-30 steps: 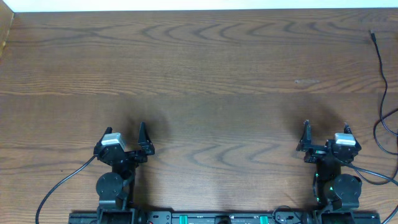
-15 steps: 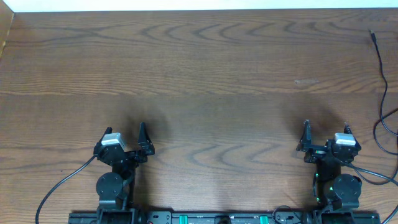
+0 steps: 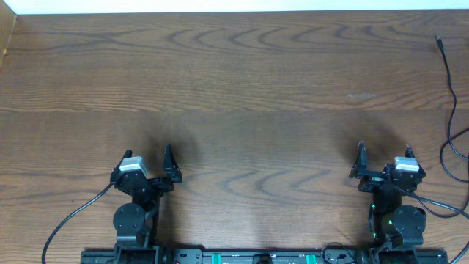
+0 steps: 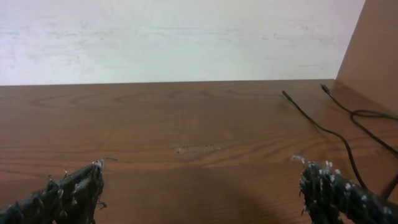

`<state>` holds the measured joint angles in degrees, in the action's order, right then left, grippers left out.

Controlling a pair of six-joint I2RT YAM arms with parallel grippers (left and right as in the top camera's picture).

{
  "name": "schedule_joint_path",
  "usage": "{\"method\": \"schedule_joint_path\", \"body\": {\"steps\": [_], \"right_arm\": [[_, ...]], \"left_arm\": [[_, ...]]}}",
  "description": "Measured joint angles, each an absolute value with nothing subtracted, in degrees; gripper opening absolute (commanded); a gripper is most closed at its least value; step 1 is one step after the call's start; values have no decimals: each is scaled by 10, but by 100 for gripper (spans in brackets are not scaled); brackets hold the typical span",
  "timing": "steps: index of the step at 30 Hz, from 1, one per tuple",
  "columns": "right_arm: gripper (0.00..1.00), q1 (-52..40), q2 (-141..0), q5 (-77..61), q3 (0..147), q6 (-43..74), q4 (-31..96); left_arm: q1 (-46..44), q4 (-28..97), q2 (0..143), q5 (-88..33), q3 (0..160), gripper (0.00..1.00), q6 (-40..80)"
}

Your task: Untangle cables

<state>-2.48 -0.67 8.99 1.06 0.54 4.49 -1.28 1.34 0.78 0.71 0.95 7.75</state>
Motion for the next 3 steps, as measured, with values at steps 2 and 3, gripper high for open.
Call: {"method": "schedule_joint_path", "body": {"steps": [2,3], "right_arm": [[99,-25,-7,90,11,5,45],[99,-25,-7,90,11,5,45]], "left_arm": [[-13,13,8,7,10,99,77],[-13,13,8,7,10,98,77]]}}
